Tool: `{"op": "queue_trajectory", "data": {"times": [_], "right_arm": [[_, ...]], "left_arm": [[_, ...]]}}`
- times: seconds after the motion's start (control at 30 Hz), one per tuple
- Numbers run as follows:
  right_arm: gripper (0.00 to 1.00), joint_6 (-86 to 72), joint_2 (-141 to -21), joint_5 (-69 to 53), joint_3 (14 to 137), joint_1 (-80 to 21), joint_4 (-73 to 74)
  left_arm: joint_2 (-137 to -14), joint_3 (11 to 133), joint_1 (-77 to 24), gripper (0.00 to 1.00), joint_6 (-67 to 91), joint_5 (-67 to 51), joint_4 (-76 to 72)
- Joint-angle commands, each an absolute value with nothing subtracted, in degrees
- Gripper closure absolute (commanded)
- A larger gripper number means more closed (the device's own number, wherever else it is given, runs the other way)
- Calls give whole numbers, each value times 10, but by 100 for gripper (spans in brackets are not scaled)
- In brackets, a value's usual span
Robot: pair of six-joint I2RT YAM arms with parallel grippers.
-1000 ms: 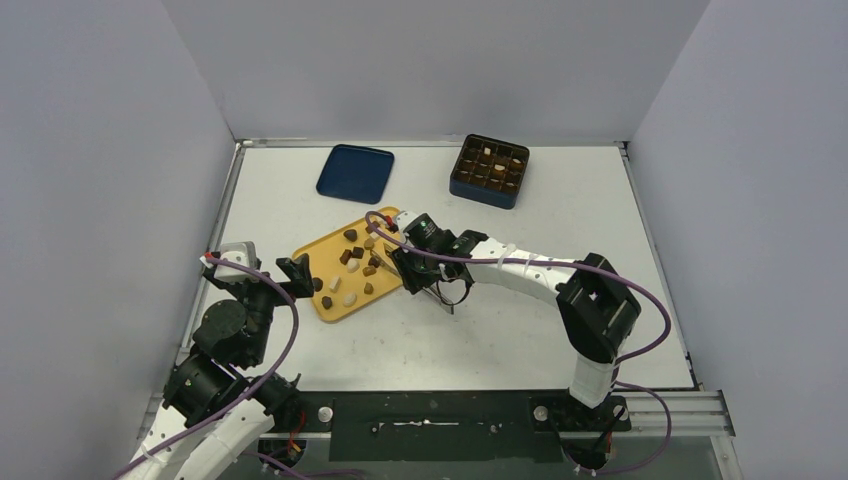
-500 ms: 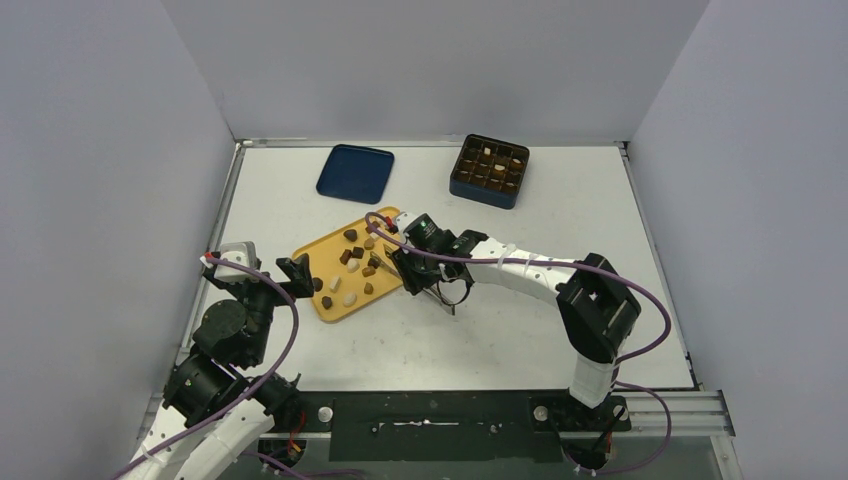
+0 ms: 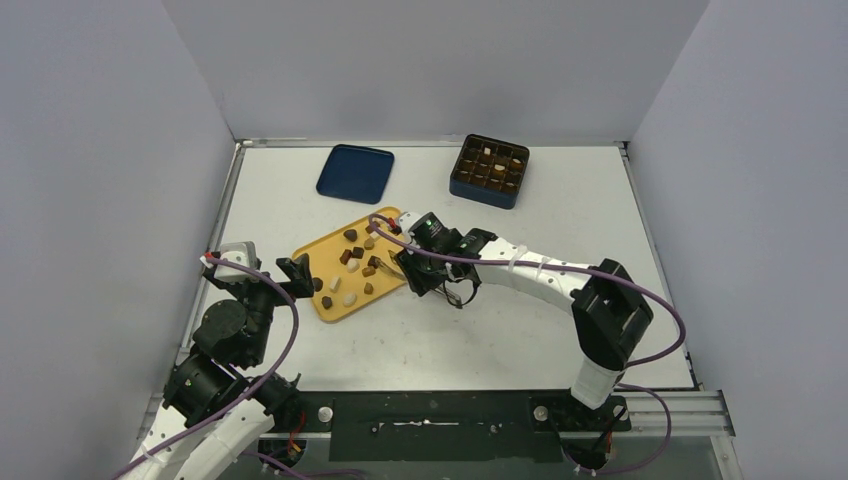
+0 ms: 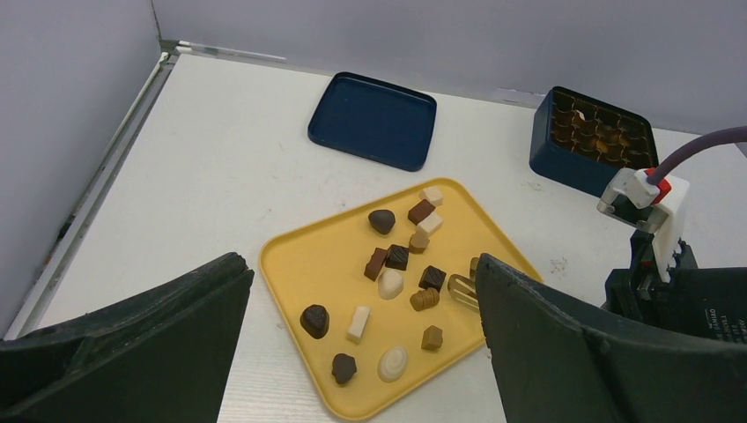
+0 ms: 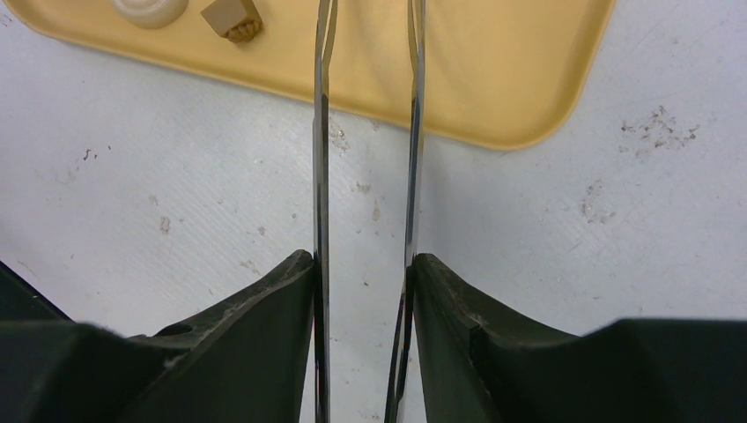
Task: Pack the chocolate
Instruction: Pick up the fake chocolate from the plate.
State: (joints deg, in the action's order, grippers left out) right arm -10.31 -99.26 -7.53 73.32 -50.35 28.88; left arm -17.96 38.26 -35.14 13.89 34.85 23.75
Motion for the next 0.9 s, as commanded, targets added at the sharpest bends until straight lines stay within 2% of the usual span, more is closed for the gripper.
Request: {"op": "queue_trajectory", "data": {"times": [0.0, 0.87], "right_arm": [[58, -86, -965, -77, 733, -507, 287], [57, -52, -1080, -101, 827, -491, 252]], "left_arm": [[-184, 388, -348, 3, 132, 343, 214], [-181, 387, -347, 3, 131, 345, 214]]}}
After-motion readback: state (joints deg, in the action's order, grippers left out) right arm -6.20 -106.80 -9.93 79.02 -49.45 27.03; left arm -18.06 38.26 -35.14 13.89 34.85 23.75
